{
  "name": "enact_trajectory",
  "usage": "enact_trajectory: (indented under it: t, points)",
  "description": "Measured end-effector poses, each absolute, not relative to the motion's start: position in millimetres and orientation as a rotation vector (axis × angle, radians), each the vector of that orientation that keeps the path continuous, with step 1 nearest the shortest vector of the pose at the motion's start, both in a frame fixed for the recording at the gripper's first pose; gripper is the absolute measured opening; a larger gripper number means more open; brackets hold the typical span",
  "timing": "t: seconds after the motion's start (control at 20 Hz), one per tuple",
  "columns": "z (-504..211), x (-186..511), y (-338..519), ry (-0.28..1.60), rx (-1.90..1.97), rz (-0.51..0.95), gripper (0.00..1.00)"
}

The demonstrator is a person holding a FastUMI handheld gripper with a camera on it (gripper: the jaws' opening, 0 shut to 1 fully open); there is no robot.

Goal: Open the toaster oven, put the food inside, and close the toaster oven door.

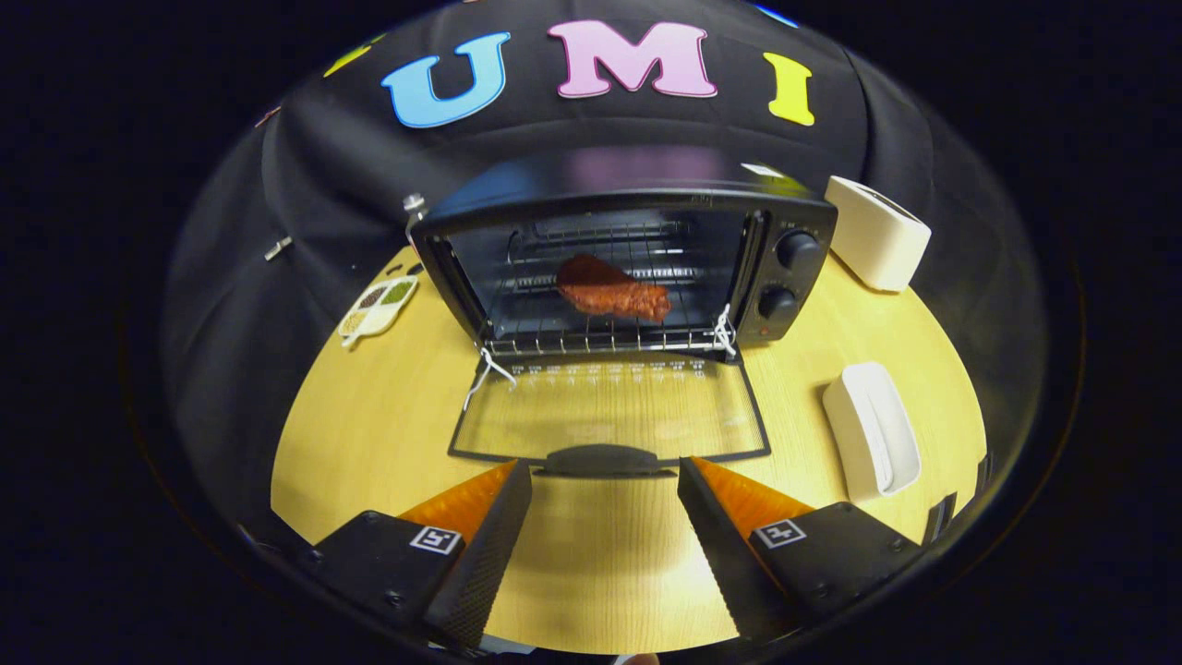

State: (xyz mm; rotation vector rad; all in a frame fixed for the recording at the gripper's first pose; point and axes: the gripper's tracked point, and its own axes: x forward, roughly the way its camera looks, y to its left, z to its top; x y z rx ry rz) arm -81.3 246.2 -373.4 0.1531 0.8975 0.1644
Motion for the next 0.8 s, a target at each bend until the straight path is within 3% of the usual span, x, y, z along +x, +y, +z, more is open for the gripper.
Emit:
enact_trajectory:
  t: [0.4, 0.8]
  points:
    - [-432, -101, 251, 1.042, 0.076, 0.146, 0.99]
    - [-453, -90, 249, 1.069, 0.089, 0.087, 0.99]
